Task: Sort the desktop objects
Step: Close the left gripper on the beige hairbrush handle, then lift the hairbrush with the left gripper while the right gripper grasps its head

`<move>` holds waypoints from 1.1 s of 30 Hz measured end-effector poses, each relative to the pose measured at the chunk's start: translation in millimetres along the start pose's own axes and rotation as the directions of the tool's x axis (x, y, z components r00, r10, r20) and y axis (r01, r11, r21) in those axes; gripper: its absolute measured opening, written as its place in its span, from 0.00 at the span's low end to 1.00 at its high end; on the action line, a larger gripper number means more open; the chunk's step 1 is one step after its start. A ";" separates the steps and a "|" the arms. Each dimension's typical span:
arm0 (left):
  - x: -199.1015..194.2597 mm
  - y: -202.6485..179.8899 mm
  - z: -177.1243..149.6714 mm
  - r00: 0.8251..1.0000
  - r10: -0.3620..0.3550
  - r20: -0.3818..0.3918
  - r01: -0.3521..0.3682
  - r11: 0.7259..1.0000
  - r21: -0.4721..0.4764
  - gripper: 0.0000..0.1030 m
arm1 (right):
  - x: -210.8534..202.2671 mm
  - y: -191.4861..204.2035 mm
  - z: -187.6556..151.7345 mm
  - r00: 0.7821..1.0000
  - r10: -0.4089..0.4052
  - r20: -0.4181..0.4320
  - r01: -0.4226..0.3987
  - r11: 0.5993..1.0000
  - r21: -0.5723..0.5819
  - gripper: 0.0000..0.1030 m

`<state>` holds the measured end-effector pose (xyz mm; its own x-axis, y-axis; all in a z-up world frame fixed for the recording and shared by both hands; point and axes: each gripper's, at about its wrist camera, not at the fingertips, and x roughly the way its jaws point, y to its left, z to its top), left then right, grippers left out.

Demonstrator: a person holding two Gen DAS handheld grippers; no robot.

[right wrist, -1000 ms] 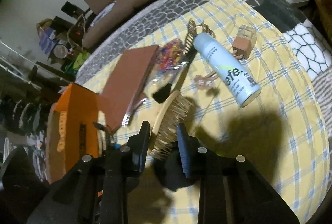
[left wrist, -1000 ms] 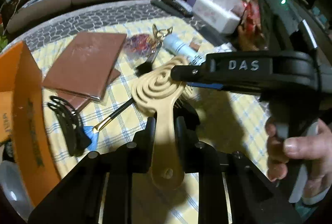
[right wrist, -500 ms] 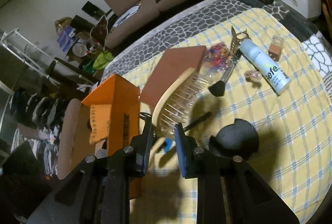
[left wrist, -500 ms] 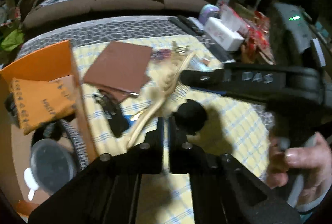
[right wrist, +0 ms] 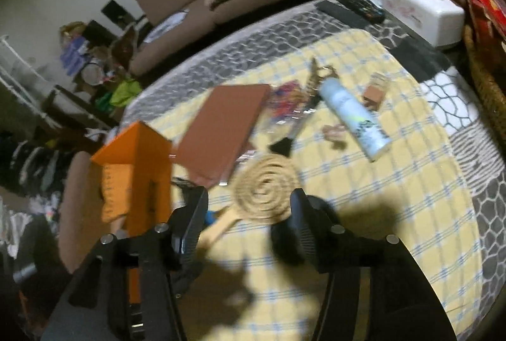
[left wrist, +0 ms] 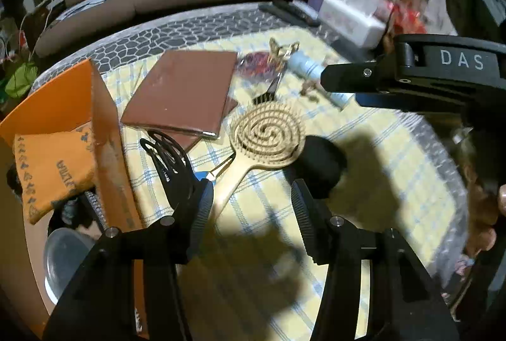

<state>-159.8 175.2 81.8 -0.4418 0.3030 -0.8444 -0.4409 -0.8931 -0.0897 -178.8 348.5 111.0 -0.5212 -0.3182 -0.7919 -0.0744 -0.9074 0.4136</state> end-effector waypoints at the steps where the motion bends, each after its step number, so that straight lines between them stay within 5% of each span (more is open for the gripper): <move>1: 8.2 -1.4 0.5 1.000 0.015 -0.009 -0.015 1.000 0.008 0.47 | 6.6 -5.0 0.0 1.000 -0.010 -0.009 0.010 1.000 0.007 0.55; 12: 68.8 0.0 -3.8 0.991 0.100 -0.086 -0.101 0.995 -0.008 0.47 | 68.5 -35.4 -1.1 0.997 -0.005 -0.079 0.010 0.998 0.066 0.57; 20: 76.7 2.7 -7.7 0.991 0.114 -0.068 -0.115 0.993 -0.013 0.47 | 86.6 -27.9 -6.5 0.995 0.007 -0.102 -0.005 1.000 0.028 0.54; 23: 74.3 5.2 -8.6 0.991 0.124 -0.057 -0.126 0.992 -0.024 0.30 | 87.0 -27.1 -9.2 0.995 0.009 -0.098 -0.006 1.000 0.024 0.43; 33: 60.2 0.3 -10.7 0.997 0.068 -0.033 -0.069 0.997 -0.047 0.23 | 52.5 -25.0 -4.3 0.998 0.052 -0.028 -0.051 0.998 0.025 0.31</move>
<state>-178.1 189.6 25.3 -0.4450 0.2307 -0.8653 -0.3724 -0.9264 -0.0555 -200.7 353.3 57.1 -0.5004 -0.3726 -0.7815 -0.0686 -0.8828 0.4647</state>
